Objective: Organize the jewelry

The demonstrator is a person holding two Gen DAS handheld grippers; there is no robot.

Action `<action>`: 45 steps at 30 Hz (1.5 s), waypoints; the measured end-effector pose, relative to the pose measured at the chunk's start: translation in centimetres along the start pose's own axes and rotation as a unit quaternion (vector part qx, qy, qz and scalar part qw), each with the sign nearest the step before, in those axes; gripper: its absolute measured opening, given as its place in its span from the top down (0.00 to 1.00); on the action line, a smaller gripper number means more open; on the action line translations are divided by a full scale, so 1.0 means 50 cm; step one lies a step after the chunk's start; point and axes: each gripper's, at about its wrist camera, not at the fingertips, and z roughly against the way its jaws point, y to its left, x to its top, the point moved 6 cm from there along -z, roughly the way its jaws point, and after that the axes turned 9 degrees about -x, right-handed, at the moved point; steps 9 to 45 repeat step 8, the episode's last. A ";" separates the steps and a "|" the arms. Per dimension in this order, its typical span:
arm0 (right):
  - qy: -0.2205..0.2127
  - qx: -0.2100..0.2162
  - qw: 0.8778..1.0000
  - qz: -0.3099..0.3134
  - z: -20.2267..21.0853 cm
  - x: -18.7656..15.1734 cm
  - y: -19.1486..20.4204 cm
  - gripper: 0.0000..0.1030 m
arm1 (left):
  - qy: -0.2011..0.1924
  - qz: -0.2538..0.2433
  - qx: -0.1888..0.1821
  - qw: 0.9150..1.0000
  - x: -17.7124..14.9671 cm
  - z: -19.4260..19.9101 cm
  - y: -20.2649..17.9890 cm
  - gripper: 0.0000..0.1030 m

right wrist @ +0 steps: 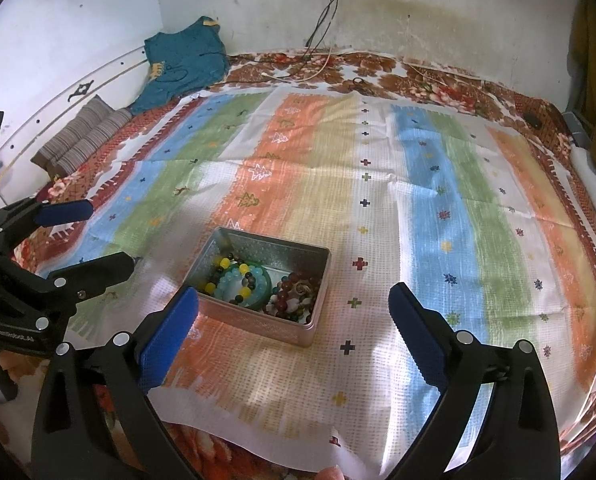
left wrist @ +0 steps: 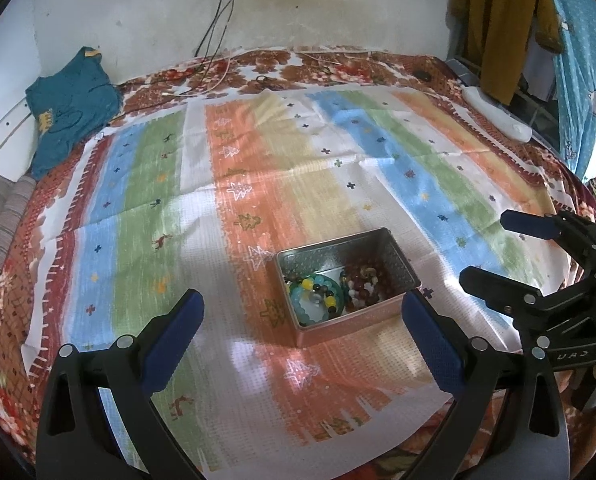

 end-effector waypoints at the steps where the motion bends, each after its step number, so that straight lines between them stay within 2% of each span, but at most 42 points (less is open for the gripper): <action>1: 0.000 0.000 1.000 0.000 0.001 0.000 0.001 0.06 | 0.000 -0.002 -0.002 1.000 -0.001 0.000 -0.003 0.06; 5: -0.003 0.001 1.000 -0.002 0.005 0.002 0.003 0.06 | 0.002 -0.013 -0.005 1.000 -0.002 -0.002 -0.014 0.06; 45: -0.007 0.002 1.000 -0.007 0.009 0.003 0.002 0.06 | 0.002 -0.009 -0.006 1.000 -0.002 -0.003 -0.016 0.06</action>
